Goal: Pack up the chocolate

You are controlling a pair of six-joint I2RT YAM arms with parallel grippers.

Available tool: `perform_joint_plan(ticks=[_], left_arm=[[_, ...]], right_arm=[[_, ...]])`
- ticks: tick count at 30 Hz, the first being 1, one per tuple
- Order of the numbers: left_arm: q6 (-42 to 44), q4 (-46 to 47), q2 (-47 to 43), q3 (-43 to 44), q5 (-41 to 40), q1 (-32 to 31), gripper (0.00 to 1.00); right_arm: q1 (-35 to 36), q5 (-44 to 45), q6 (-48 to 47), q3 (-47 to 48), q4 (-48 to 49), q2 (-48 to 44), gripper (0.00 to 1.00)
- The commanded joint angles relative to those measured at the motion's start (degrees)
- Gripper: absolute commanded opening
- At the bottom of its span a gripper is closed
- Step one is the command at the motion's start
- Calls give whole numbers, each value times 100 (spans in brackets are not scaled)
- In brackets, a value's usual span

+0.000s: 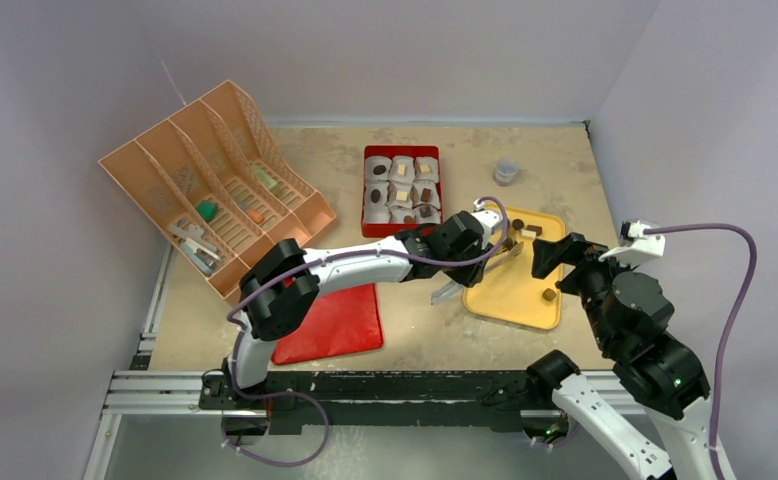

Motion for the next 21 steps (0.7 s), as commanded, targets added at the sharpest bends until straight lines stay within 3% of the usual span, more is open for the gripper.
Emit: perform_joint_plan(ticks=[1,12,21], left_arm=[[-240,196,-655,-31,-304,-23,22],[-513,-714,-1211,157,-1191,73,21],[-979,-1341,-1663,55,-1587,507,21]], right_arm=[[4,-5,26,-15,223,33,99],[0,-5,-25,-21,249,67,99],[2,-14,-37,-48,283,84,99]])
